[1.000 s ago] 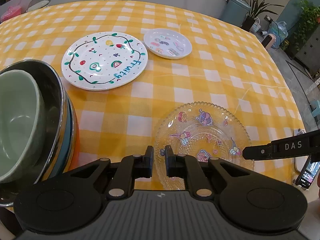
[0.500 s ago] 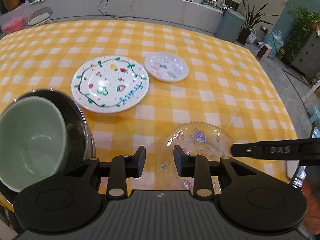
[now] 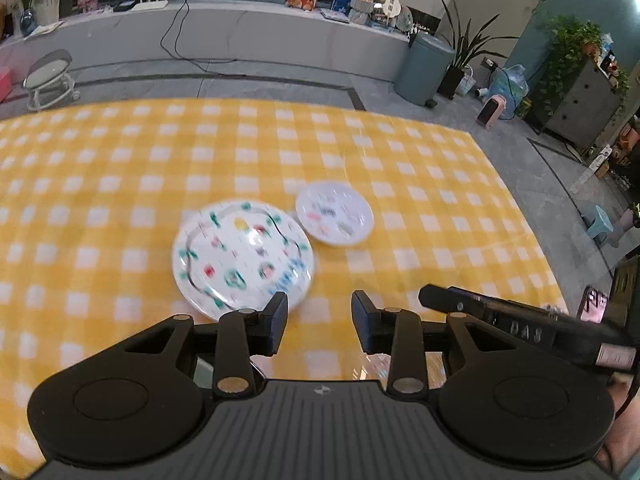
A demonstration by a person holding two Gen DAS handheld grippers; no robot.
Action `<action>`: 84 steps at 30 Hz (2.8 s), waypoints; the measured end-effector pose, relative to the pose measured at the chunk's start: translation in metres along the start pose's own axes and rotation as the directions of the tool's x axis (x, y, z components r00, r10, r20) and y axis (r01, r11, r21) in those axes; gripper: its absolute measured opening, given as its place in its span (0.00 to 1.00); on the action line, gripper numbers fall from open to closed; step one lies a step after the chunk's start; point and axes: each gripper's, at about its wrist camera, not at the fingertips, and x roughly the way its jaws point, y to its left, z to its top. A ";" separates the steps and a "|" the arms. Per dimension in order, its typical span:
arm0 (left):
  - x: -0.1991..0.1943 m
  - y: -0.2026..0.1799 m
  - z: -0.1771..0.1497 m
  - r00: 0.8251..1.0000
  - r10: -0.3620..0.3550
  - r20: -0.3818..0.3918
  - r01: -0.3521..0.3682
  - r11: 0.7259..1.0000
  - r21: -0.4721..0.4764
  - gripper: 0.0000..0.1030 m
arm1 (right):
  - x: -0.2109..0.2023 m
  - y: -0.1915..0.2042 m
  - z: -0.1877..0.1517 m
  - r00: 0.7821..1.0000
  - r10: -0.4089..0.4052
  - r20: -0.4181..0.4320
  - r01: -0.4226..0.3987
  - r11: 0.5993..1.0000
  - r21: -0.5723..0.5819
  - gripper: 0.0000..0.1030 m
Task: Organize plates and bowls
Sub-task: 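Reach both grippers to the white 'Fruity' plate and close on its rim, then lift the 'Fruity' plate with both grippers and carry it over the glass plate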
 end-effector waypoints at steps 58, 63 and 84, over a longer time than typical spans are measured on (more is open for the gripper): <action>0.126 0.169 0.037 0.970 -0.216 -0.113 0.213 0.976 -0.036 0.13 | 0.136 -0.001 0.006 0.975 0.189 -0.119 -0.156 0.958 0.242 0.11; 0.123 0.167 0.037 0.973 -0.206 -0.109 0.203 0.979 -0.034 0.12 | 0.134 -0.003 0.007 0.973 0.197 -0.120 -0.163 0.955 0.250 0.07; 0.064 0.101 0.050 0.981 -0.180 -0.073 0.177 0.983 -0.049 0.10 | 0.073 -0.020 0.011 0.982 0.188 -0.027 -0.167 0.922 0.349 0.07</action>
